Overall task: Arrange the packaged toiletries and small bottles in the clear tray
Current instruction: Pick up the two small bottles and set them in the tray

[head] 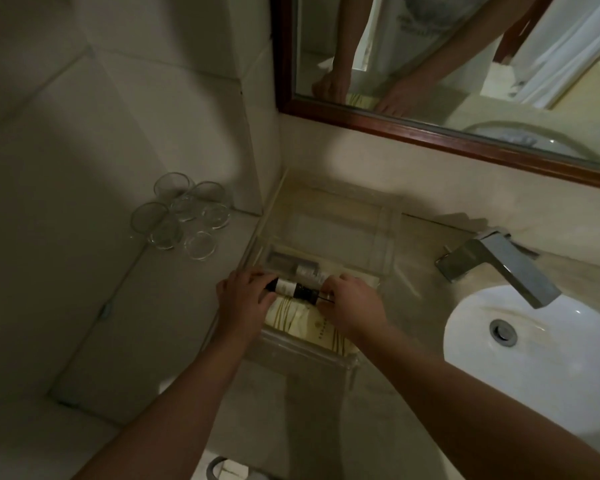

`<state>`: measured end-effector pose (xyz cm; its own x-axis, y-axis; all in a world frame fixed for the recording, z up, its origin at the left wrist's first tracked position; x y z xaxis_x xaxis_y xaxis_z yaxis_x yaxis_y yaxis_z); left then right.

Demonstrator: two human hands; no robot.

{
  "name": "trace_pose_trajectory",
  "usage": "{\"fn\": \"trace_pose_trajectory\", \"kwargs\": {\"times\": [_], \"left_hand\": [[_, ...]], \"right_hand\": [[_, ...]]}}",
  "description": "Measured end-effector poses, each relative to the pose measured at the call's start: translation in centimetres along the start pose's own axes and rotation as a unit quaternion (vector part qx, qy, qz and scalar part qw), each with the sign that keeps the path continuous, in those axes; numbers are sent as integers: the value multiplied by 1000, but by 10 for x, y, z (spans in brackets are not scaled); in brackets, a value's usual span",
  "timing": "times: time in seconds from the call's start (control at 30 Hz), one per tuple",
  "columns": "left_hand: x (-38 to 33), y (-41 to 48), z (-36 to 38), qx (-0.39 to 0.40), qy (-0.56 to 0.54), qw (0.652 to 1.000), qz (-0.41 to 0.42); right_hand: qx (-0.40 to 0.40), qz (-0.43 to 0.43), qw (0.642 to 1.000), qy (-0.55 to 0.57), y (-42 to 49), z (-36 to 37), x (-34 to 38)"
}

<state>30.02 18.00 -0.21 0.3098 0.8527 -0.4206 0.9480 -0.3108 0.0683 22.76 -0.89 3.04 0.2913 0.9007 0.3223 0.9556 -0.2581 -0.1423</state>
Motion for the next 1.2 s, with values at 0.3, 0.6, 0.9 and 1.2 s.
{"fn": "trace_pose_trajectory", "kwargs": {"times": [0.3, 0.6, 0.9, 1.2], "left_hand": [[3, -6, -3, -59, -60, 995, -51], [15, -20, -14, -43, -199, 964, -173], [21, -20, -19, -25, -284, 922, -262], [4, 1, -18, -15, -361, 891, -276]], "right_hand": [[-145, 160, 959, 186, -55, -4, -30], [20, 240, 940, 240, -92, 17, -46], [-29, 196, 953, 229, -86, 24, -45], [-46, 206, 950, 230, -45, 13, -54]]}}
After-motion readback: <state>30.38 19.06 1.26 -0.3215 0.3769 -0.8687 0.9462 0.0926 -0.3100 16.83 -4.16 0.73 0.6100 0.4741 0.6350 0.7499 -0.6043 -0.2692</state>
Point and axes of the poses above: each hand's wrist, its own y-axis towards the middle knuckle, its own z-axis out of the palm, x = y × z, the point moved 1 cm from there along y, towards the middle knuckle, and after that the axes turned 5 degrees about -x, right-handed, at the moved point
